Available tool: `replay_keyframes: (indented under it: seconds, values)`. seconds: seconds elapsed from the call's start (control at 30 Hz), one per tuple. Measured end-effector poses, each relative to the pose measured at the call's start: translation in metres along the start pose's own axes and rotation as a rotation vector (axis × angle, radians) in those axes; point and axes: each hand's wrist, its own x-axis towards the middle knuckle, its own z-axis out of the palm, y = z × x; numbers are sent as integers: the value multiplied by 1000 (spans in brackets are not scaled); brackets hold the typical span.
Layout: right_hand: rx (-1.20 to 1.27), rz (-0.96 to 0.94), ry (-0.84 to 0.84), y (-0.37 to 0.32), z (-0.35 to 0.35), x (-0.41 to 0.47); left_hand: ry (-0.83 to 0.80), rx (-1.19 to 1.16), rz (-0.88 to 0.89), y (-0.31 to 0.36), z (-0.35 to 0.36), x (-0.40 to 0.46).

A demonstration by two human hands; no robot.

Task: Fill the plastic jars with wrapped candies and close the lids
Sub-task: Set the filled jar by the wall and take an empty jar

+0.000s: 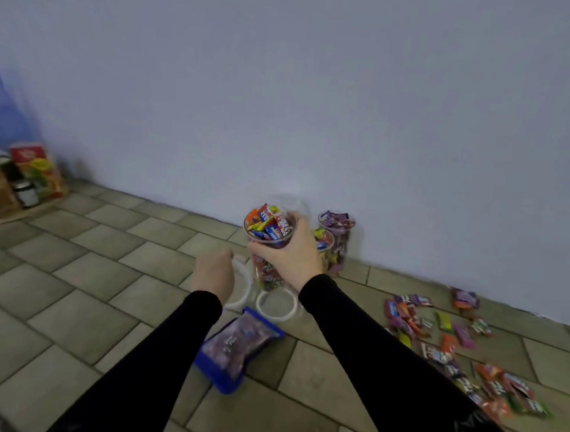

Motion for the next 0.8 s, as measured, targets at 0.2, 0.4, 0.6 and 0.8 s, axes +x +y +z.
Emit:
replay_keyframes:
  seconds: [0.2,0.4,0.6,0.8]
  values:
    - [42,53,63,24,36,39,-100,121,0,-23,17,38]
    - [9,115,120,53,58,68,-222,117,19,-39,45,67]
    - [-51,176,138,69,72,79,-299,70,10,-52,68,82]
    - [-114,252,125,68,76,86,-351,-13,14,-64,82,87]
